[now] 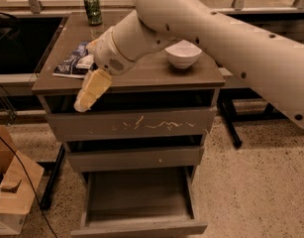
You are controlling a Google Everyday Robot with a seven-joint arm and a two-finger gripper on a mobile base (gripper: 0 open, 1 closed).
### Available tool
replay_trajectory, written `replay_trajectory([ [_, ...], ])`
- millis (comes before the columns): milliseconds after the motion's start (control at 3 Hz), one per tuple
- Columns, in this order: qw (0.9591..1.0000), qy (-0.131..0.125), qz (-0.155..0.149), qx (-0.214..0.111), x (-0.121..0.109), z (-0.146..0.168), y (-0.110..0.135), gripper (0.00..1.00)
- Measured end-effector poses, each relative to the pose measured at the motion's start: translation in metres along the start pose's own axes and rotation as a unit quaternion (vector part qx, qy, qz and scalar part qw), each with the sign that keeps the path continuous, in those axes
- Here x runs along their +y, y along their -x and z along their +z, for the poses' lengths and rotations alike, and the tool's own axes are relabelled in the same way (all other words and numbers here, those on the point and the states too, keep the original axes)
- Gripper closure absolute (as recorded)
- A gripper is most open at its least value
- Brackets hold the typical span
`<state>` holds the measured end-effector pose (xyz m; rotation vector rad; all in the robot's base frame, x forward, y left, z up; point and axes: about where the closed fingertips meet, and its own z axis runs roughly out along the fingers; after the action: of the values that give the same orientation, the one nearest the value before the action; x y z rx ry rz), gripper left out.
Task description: Place blue chip bag into bottom drawer
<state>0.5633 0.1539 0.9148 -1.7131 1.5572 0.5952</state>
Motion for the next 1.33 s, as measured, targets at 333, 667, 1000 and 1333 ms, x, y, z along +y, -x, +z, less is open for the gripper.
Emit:
replay_trajectory([
  [333,0.9998,0.011,-0.01,-0.009,-0.022,0.032,0.01,0.0],
  [667,0.9995,0.023,0.005,-0.02,-0.054,0.063,0.004,0.0],
  [1000,0.9994,0.022,0.008,-0.025,-0.063,0.068,0.003,0.0],
  [1333,0.9992,0.022,0.013,-0.03,-0.063,0.074,0.001,0.0],
])
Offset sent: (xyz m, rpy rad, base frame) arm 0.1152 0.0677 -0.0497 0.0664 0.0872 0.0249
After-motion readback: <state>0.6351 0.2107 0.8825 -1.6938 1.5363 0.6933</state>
